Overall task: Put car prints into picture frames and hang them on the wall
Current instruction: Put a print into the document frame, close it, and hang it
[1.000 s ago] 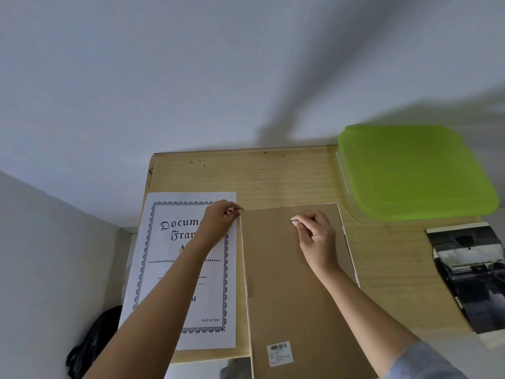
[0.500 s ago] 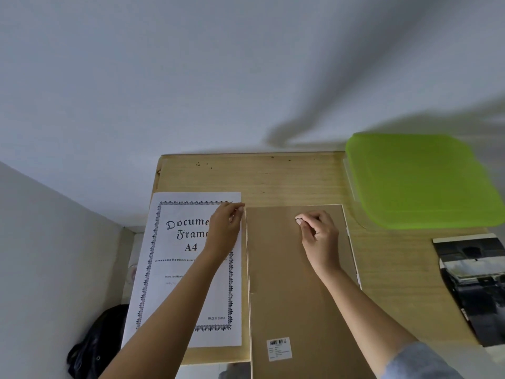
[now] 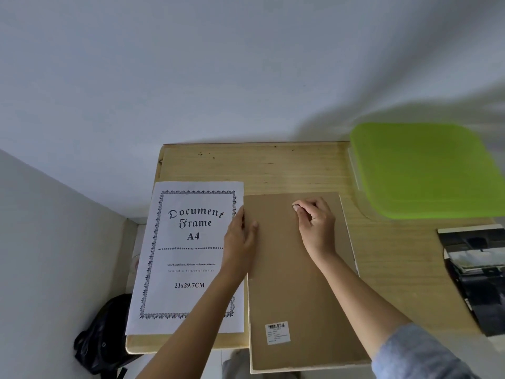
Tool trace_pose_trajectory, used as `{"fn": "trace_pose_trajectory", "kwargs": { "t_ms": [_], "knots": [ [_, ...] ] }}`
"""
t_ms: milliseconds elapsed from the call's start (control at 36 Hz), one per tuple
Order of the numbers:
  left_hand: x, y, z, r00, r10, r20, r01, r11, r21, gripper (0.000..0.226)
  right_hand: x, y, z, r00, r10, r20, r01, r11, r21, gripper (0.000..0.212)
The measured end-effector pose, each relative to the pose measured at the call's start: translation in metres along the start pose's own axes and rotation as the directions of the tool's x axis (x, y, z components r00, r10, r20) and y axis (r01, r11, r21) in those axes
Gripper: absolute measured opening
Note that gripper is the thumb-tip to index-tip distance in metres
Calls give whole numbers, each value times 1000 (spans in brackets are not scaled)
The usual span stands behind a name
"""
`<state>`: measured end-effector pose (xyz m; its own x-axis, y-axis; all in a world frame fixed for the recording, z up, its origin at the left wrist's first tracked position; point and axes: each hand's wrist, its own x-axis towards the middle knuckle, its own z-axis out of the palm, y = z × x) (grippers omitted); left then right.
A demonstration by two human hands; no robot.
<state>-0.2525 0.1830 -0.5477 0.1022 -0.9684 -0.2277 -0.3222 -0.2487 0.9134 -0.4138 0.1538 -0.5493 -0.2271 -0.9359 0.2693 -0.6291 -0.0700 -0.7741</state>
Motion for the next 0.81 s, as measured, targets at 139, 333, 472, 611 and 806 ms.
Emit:
{"fn": "trace_pose_trajectory", "kwargs": {
  "t_ms": [139, 333, 472, 611, 806],
  "knots": [
    [-2, 4, 2, 998, -32, -48, 33, 999, 9, 52, 3, -3, 1, 1000, -22, -9, 22, 1000, 9, 15],
    [4, 14, -2, 993, -21, -114, 18, 999, -29, 48, 13, -13, 6, 999, -32, -17, 33, 999, 28, 14],
    [6, 13, -5, 992, -64, -109, 55, 995, -79, 48, 17, -16, 11, 999, -32, 14, 32, 999, 29, 12],
    [6, 7, -10, 994, -85, -73, 83, 996, -41, 52, 21, -18, 17, 999, -33, 36, 33, 999, 4, 12],
    [13, -1, -13, 998, -52, -39, 52, 999, 15, 63, 20, -15, 24, 999, -30, 27, 30, 1000, -6, 12]
  ]
}}
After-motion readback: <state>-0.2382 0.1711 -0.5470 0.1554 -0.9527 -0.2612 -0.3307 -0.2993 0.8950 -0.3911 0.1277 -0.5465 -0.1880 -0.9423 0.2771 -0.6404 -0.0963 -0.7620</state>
